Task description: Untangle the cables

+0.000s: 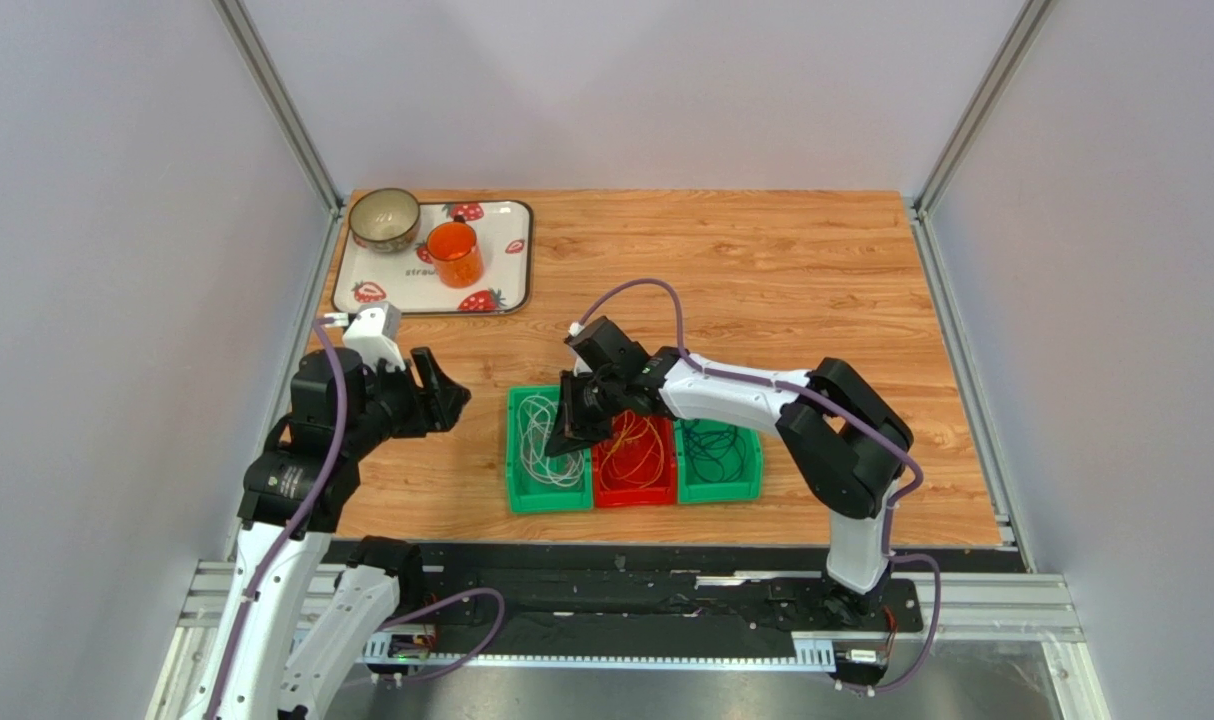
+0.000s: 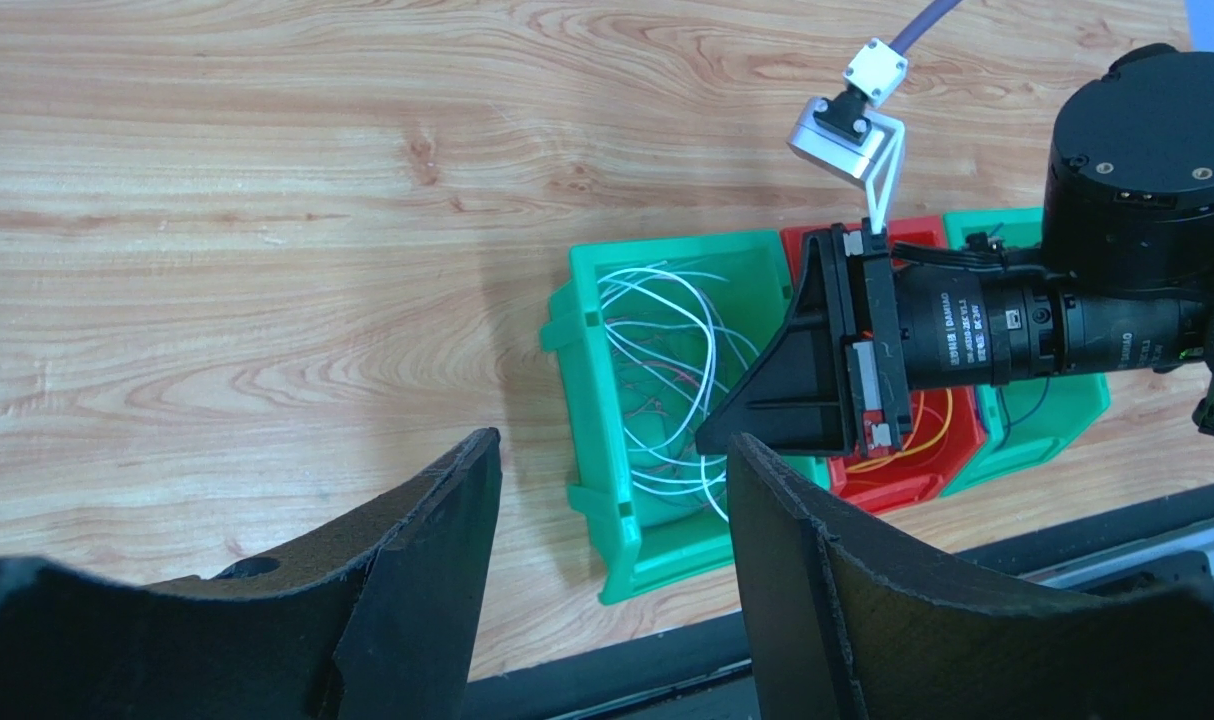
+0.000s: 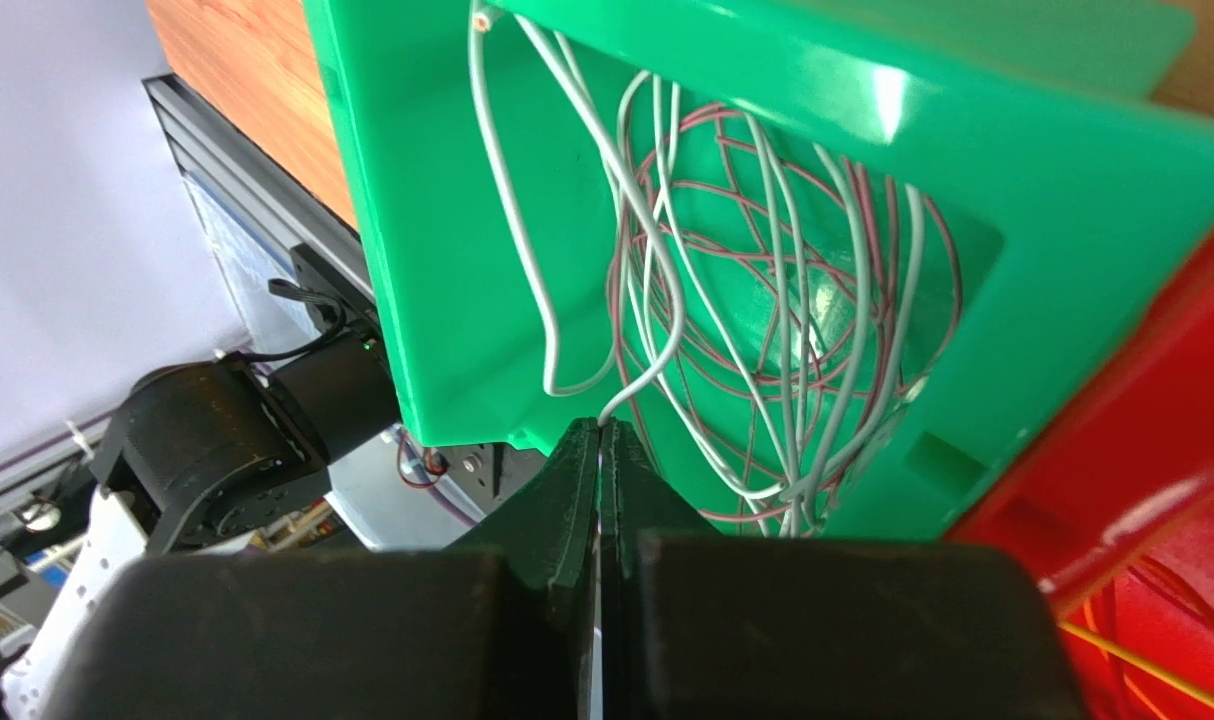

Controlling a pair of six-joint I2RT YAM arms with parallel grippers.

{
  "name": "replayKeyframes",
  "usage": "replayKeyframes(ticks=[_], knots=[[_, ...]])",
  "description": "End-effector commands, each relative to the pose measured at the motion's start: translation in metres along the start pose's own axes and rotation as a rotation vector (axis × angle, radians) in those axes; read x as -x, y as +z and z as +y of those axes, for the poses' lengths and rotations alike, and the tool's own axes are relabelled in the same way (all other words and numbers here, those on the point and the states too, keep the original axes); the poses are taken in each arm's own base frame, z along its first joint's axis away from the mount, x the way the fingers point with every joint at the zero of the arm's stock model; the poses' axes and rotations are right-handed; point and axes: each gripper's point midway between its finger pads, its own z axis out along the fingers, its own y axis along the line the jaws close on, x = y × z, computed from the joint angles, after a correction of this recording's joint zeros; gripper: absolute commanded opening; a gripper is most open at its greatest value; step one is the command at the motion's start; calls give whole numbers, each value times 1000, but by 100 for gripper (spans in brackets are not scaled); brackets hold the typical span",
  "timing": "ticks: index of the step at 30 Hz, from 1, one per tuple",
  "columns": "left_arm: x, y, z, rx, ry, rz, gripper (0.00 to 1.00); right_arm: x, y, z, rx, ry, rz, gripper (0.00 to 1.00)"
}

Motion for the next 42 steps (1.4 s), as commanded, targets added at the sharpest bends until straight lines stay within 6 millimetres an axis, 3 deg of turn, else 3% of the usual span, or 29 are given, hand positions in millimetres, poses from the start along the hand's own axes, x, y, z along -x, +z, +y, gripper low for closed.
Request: replayKeyframes(ticks=[1,6,12,16,22,27,30,36,42], knots=[[7,4,0,3,3,-19,65,14,-8,24,47,-101,-30,0],[6,6,1,6,0,-13,66,16,-20,27,-16,-190,-56,1],[4,11,0,0,0,14,66,22,-35,12,-168,-284,-85,27],[4,12,1,1,-2,17,65,20,-47,10,-195,-318,-89,29],[2,15,2,8,-10,30,65,28,-78,26,-190,-399,-161,32],[1,16,3,11,-11,39,65,36,-98,40,-163,-439,-195,42],[0,16,3,13,-13,40,65,44,-109,38,-171,-449,-214,47],[0,17,5,23,-18,45,65,74,-147,12,-263,-441,-328,47],[3,21,10,57,-7,49,65,85,-184,-3,-288,-482,-457,46]])
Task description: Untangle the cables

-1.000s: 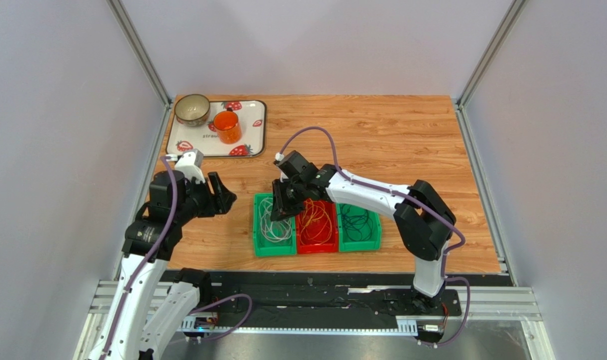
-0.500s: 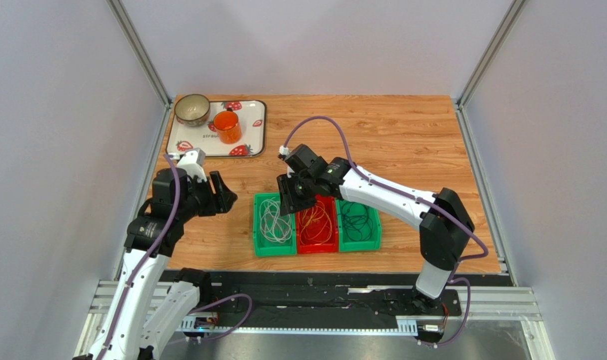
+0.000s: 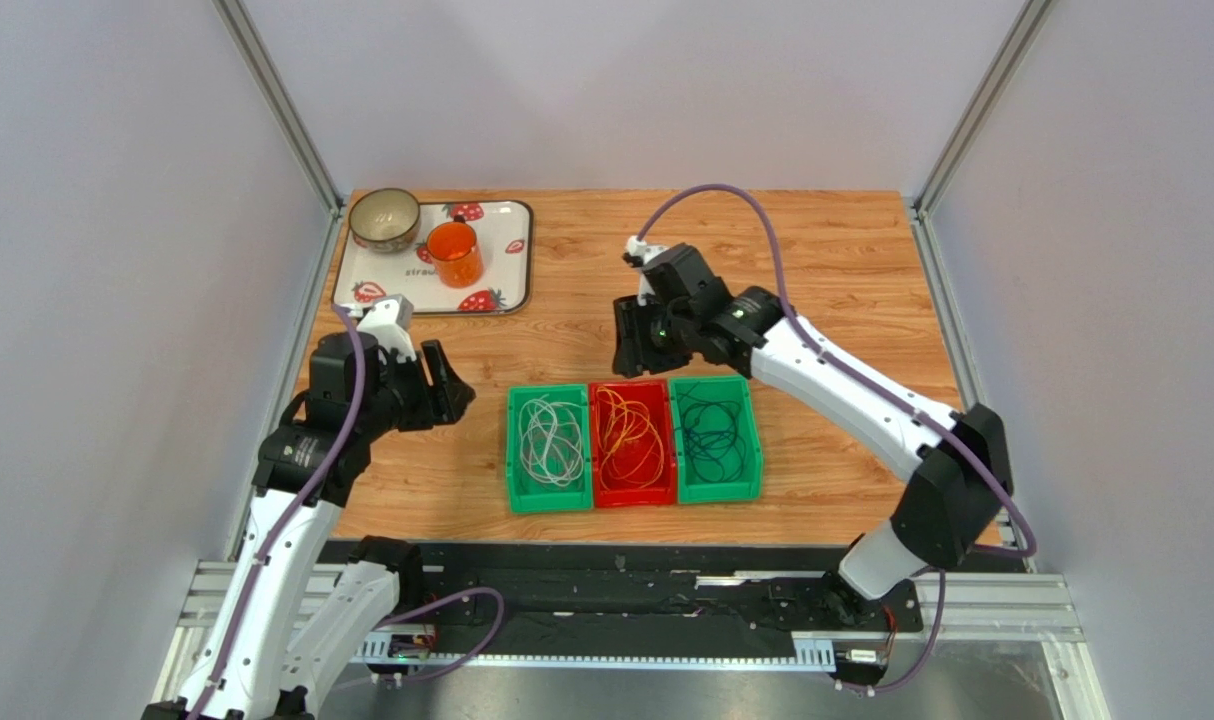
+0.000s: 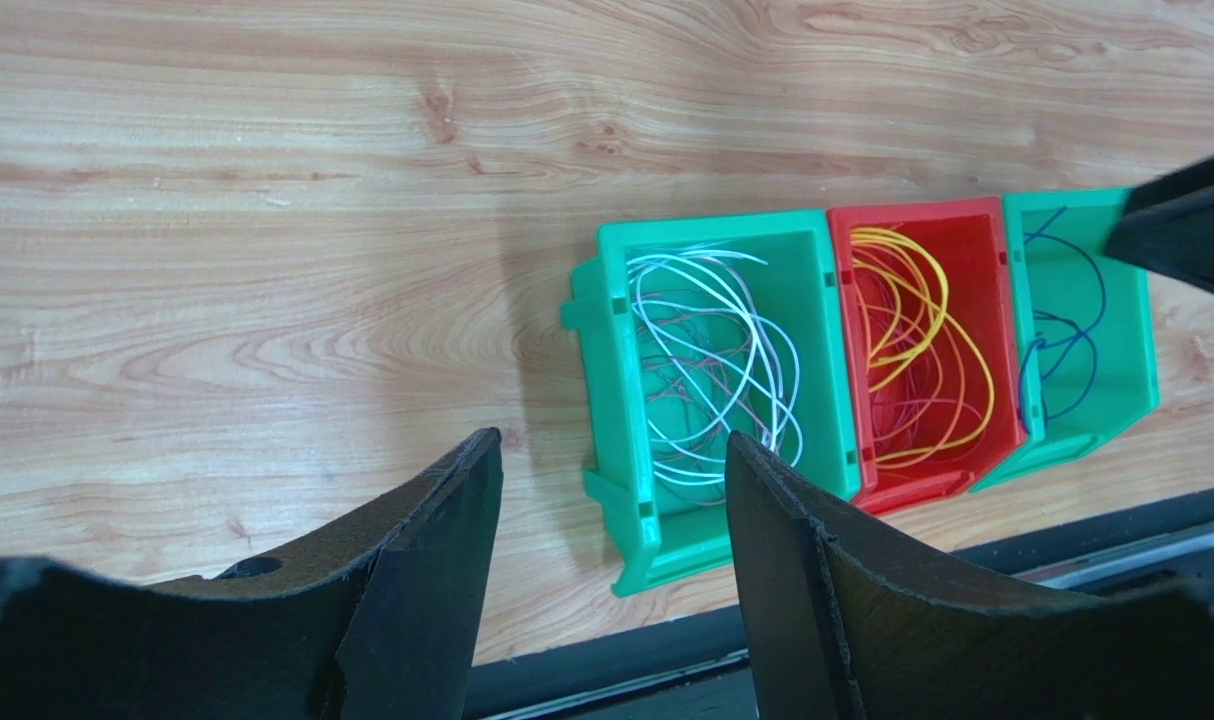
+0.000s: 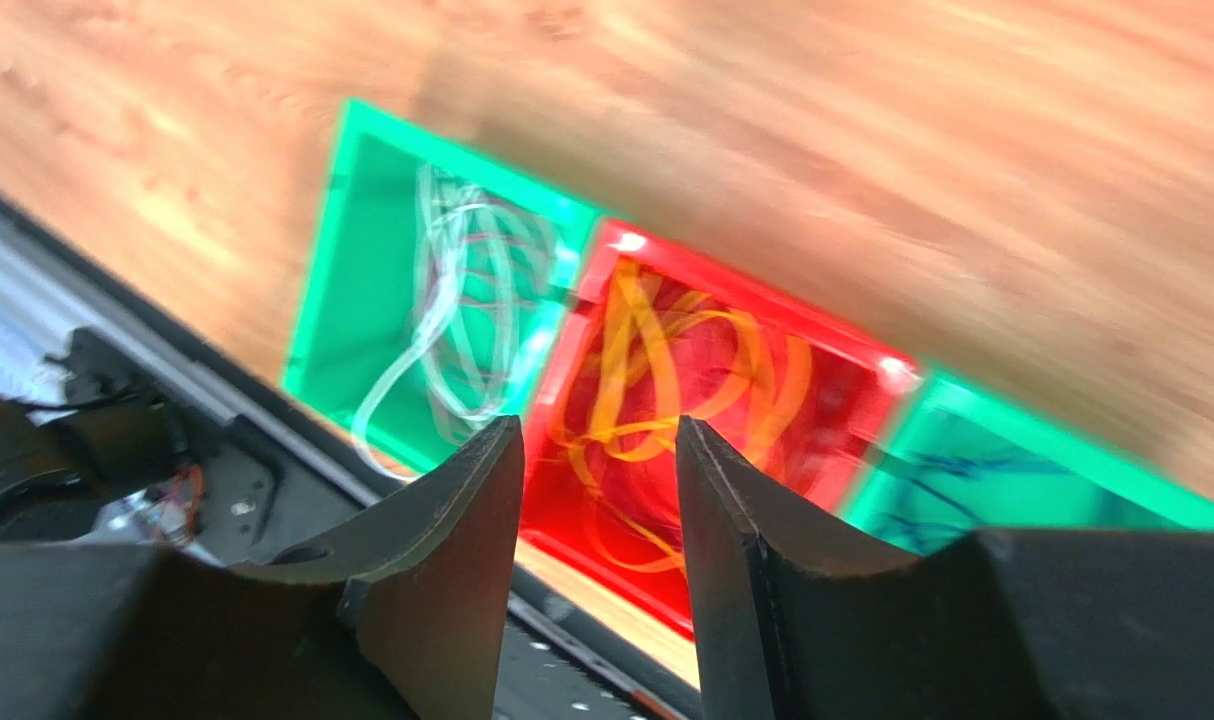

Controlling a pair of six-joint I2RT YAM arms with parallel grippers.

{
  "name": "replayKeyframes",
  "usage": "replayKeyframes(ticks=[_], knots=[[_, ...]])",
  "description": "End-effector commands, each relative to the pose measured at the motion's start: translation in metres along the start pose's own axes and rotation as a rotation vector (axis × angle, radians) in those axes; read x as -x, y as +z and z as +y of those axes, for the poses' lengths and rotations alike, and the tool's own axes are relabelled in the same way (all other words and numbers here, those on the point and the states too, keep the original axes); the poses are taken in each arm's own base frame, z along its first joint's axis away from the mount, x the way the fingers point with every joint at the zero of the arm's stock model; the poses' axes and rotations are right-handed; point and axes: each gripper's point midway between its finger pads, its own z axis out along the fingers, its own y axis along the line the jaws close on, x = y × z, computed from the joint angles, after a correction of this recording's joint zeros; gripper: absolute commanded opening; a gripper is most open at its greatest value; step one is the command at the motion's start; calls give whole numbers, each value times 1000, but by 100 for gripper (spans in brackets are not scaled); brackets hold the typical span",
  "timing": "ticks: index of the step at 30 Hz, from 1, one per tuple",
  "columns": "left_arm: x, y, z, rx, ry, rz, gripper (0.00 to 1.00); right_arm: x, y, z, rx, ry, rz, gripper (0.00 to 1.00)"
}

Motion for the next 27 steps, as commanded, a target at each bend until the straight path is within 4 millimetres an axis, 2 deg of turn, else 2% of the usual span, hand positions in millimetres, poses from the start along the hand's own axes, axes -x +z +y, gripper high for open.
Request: replayKeyframes(ticks=[1,5,7,9,11,12,13,16,17,18,19,20,21,22,23,24,27], knots=[[14,3,5,33,7,-37,65,18,-31,-13,-39,-75,-156,46],[20,12,15,82,20,-65,65,23,-48,-25,-55,-114,-321,49],[25,18,18,103,17,-75,65,25,-58,-34,-59,-107,-458,51],[31,24,24,134,23,-82,65,24,-68,-40,-39,-63,-581,64],[35,29,31,175,33,-83,65,23,-75,-49,-58,-22,-655,93],[39,31,35,197,33,-97,65,28,-81,-48,-45,-31,-703,97],[41,33,39,219,34,-104,65,21,-81,-53,-49,-40,-723,97],[54,39,57,319,15,-175,67,19,-84,-60,-81,-91,-743,98],[50,43,62,332,13,-183,68,19,-84,-63,-101,-91,-741,98],[61,47,61,321,18,-248,69,17,-83,-67,-122,-93,-727,98],[62,49,66,337,25,-277,69,18,-85,-71,-146,-89,-734,98],[47,55,78,364,38,-276,68,18,-85,-71,-149,-87,-734,98],[59,58,79,358,27,-361,67,18,-86,-72,-148,-81,-739,98],[39,65,96,411,17,-359,67,18,-86,-70,-134,-79,-743,98],[40,64,99,412,14,-404,66,15,-84,-68,-119,-77,-743,97],[49,64,97,394,22,-477,67,17,-85,-64,-97,-74,-755,97],[56,56,106,427,47,-575,68,15,-80,-55,-39,-62,-745,96]])
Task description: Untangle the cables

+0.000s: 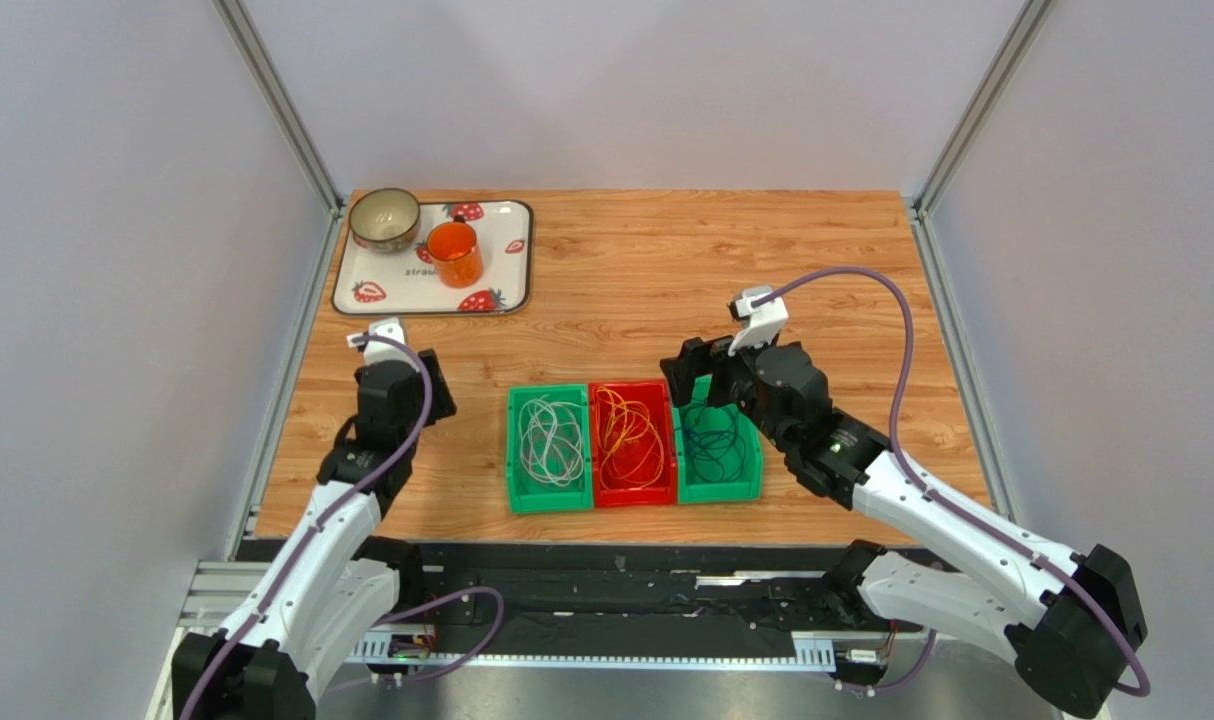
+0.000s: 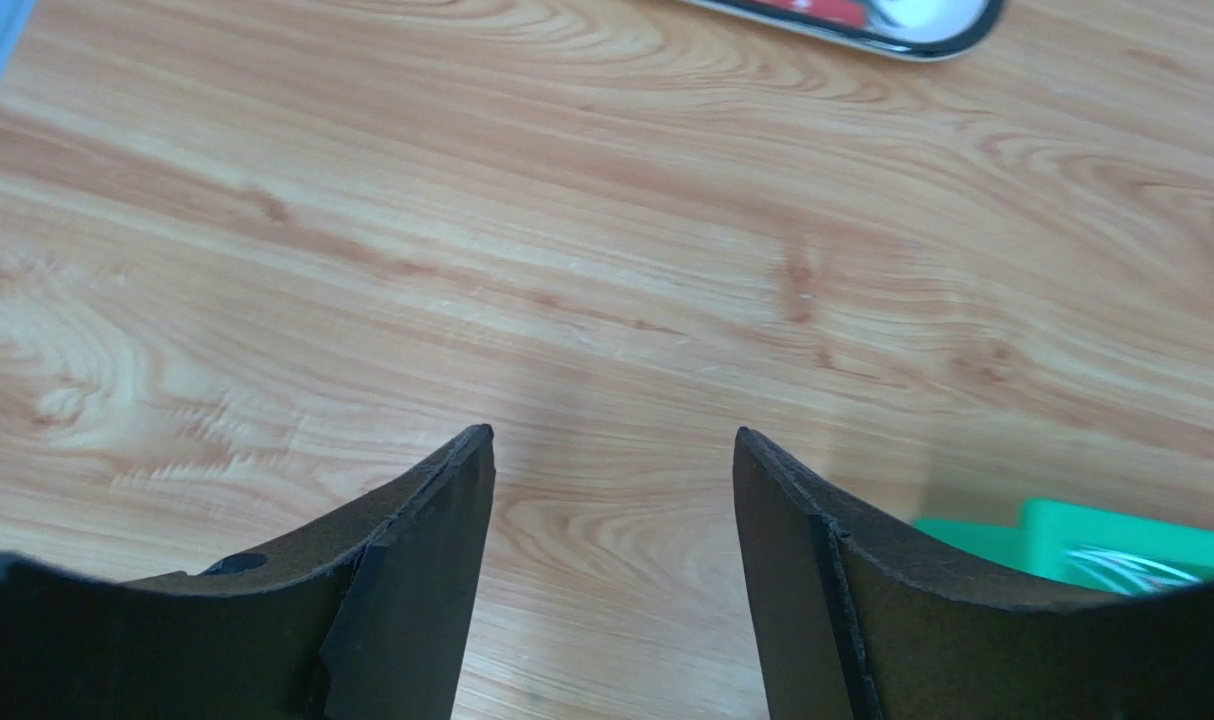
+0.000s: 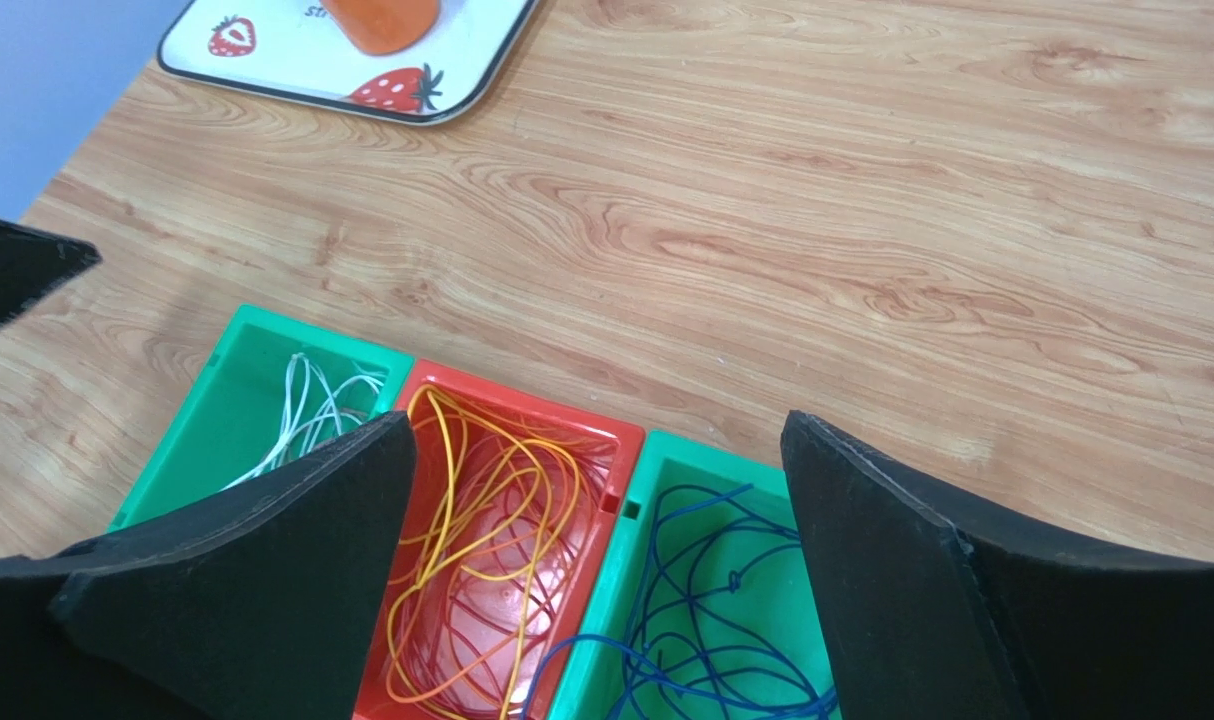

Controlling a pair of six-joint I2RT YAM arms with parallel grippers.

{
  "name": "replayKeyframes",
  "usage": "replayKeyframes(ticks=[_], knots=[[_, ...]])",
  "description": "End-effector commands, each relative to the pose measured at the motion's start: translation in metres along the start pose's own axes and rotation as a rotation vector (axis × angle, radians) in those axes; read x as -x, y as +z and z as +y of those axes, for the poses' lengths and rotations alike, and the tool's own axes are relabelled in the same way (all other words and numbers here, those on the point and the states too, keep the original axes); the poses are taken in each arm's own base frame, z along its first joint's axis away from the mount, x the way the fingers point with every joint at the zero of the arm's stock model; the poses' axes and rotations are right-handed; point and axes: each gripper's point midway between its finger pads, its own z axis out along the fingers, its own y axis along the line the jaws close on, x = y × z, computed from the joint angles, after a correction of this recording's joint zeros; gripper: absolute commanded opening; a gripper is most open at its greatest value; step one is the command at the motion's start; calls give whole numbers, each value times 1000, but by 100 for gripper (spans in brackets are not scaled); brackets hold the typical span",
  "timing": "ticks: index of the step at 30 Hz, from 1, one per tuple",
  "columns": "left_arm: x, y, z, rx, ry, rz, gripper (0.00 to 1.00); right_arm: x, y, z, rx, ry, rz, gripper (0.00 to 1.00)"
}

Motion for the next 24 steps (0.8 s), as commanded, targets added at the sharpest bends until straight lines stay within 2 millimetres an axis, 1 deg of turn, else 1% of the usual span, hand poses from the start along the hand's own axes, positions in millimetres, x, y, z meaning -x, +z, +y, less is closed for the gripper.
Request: replayKeyframes(ticks=[1,2,3,4,5,6,8,9,10,11,12,14,15,16,17,18,19,21,22,23,24], knots=[[69,-2,12,62,-28,-343,68,21,1,15,64,56,-86,96],[66,0,18,91,7,-348,68,20,1,15,64,67,-81,96],[73,0,21,110,6,-383,68,19,1,16,66,69,-77,96],[74,1,25,138,26,-392,68,19,-1,17,76,74,-76,96],[70,7,29,163,70,-374,68,20,-2,18,80,77,-77,96],[72,9,30,177,78,-384,67,21,-5,18,87,86,-87,96],[60,20,38,215,112,-357,66,21,-8,19,102,95,-96,96],[67,21,37,207,97,-399,66,23,-9,20,106,99,-109,96],[58,26,38,197,105,-394,65,22,-13,19,111,100,-115,96],[66,30,39,199,99,-441,65,24,-14,19,112,102,-121,96],[66,33,41,198,95,-456,65,24,-15,19,114,102,-124,96],[70,41,37,154,137,-465,66,29,-20,20,120,98,-133,96],[73,44,32,123,146,-476,66,28,-21,19,117,97,-128,96],[78,48,23,68,158,-480,61,29,-22,18,113,93,-131,96],[76,52,22,56,124,-482,62,29,-24,16,111,94,-135,96],[75,54,17,26,147,-497,60,27,-25,15,106,93,-131,96],[66,56,14,-1,167,-485,59,26,-25,14,100,92,-131,96],[60,64,8,-32,183,-491,60,21,-26,11,93,88,-120,96],[55,66,-4,-106,215,-491,59,20,-27,10,89,89,-120,96],[54,72,-12,-141,281,-500,57,19,-27,10,90,91,-115,96],[49,74,-15,-163,296,-462,57,16,-27,9,86,93,-108,96]])
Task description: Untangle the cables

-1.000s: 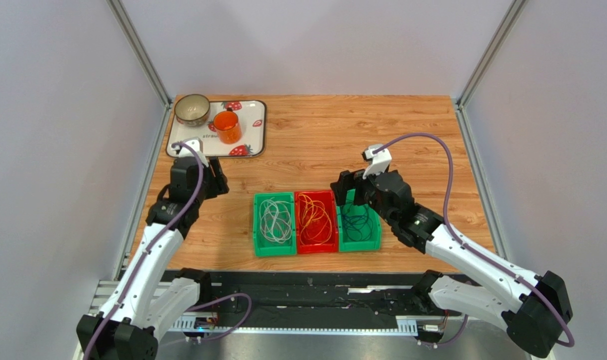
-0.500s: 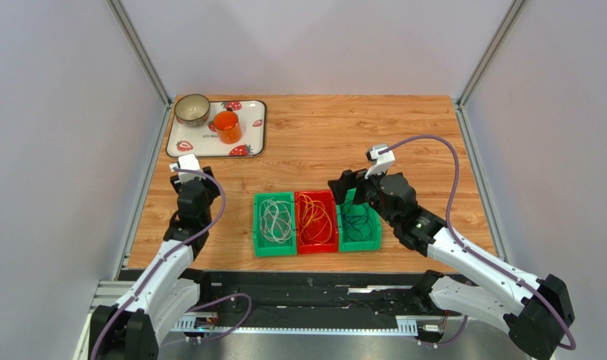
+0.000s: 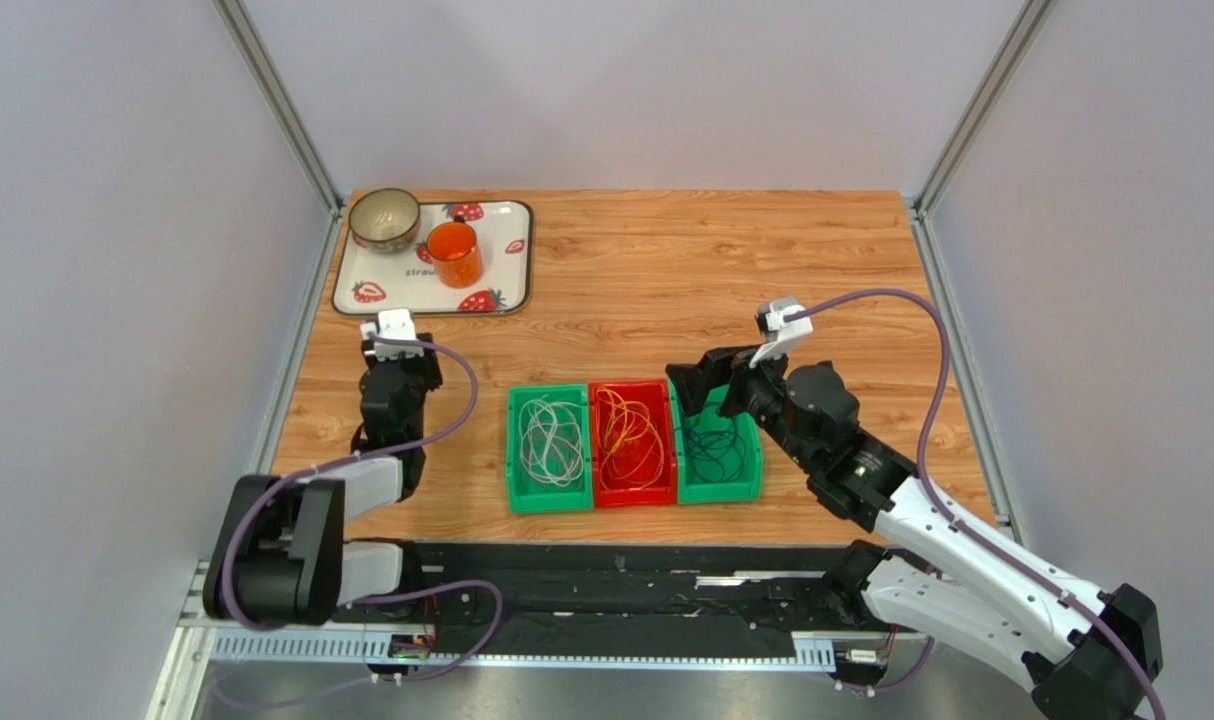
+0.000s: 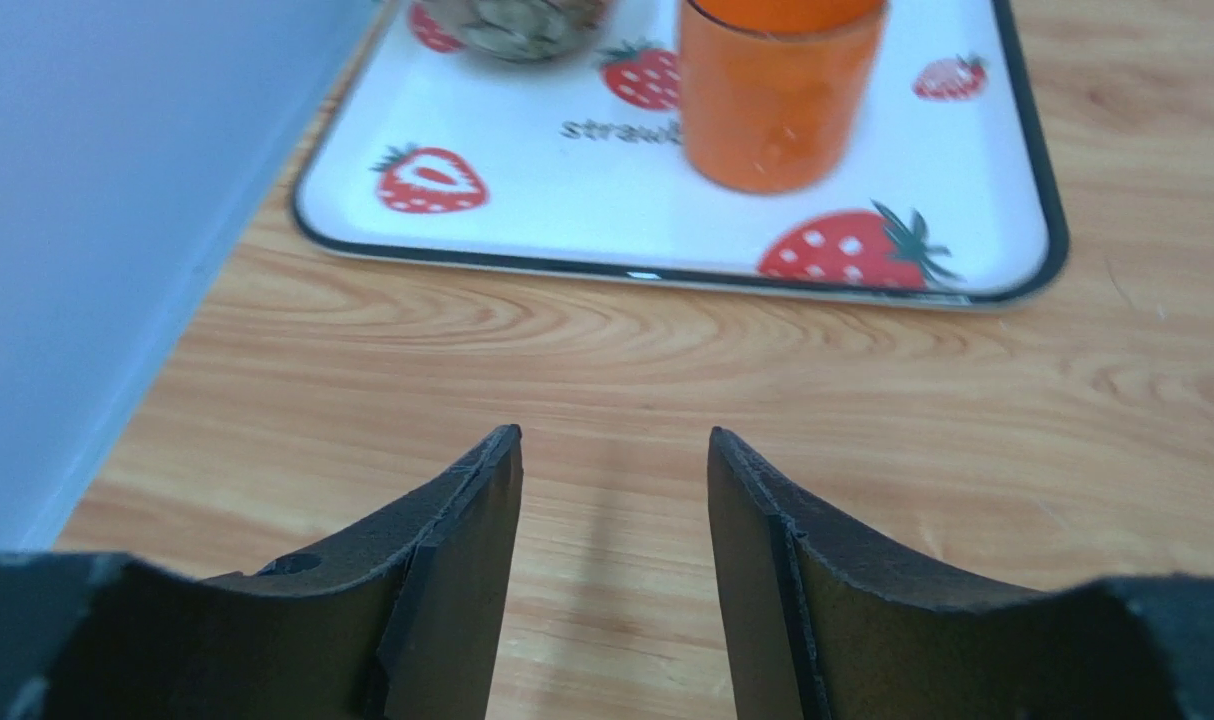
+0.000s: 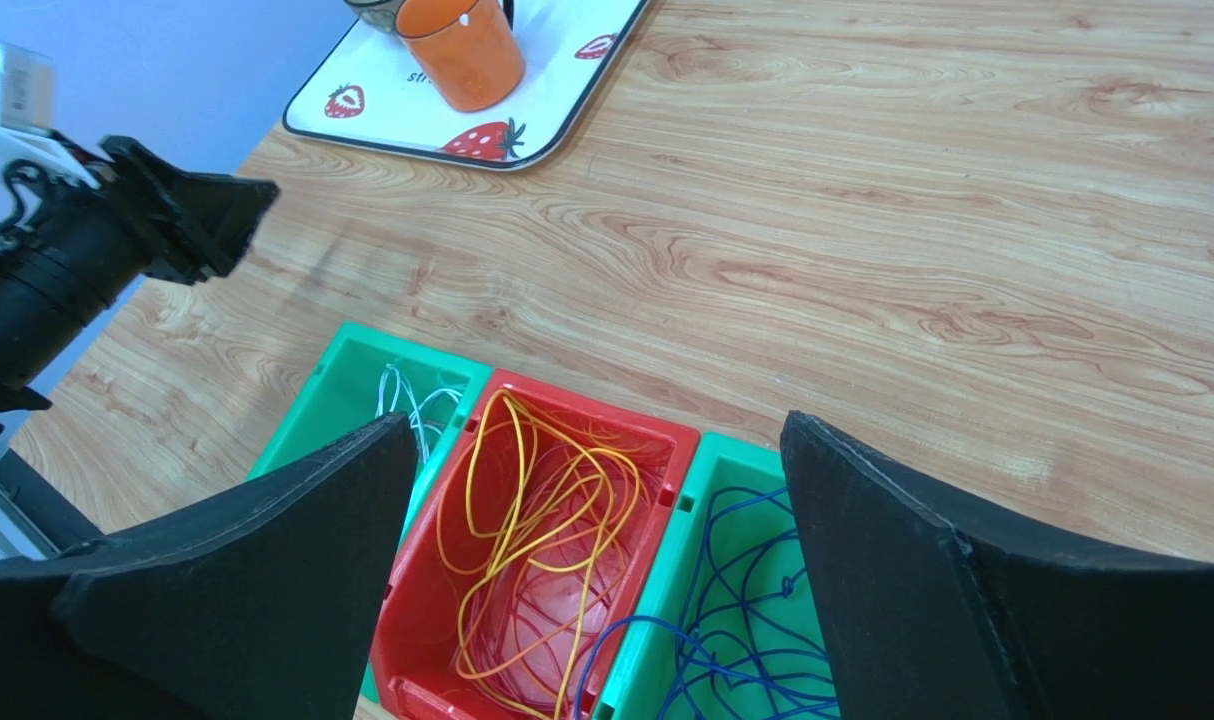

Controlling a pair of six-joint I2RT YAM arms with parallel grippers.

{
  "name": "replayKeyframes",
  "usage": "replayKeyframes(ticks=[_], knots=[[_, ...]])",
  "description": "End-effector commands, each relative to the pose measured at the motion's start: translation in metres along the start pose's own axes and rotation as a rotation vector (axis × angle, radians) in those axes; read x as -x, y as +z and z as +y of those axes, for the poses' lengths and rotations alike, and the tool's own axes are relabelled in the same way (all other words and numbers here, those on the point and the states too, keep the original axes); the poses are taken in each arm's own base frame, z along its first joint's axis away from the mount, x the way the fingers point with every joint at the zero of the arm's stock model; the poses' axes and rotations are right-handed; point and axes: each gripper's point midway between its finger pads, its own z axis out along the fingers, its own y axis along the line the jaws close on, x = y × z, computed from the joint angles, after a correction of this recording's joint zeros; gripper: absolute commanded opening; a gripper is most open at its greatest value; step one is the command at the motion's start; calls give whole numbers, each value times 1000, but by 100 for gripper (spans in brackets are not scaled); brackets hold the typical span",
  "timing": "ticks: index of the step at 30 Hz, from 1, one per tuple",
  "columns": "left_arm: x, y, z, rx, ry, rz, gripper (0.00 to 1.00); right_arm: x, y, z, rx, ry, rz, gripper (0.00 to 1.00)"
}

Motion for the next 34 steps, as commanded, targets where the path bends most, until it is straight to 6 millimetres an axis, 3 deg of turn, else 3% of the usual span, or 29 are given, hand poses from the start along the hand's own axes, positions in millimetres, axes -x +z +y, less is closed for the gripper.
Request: replayKeyframes(ticks=[1,3,4,7,9,13,17,25,30,34], knots=[[26,10,-32,-185,59,-89,59,3,-3,-3,-18,12,-21,96],[28,10,-31,-179,58,-114,59,-1,-3,-6,-30,24,-16,96],[23,8,-25,-143,37,-118,99,-1,-3,-10,-49,31,-21,96],[22,9,-4,-20,-15,-82,99,1,-7,-15,-83,54,-32,97],[22,9,-7,-35,-8,-98,99,-1,-12,-23,-130,71,-15,97],[22,9,-9,-45,-6,-91,99,15,-23,-53,-325,139,-84,97],[22,10,-9,-45,-6,-94,99,9,-25,-73,-435,102,-76,97],[22,9,-8,-43,-5,-92,99,-11,-8,-68,-386,61,-30,100],[22,10,-9,-45,-6,-94,99,-27,13,-68,-417,147,-1,100],[22,10,-9,-45,-6,-92,99,-23,22,-69,-457,136,7,100]])
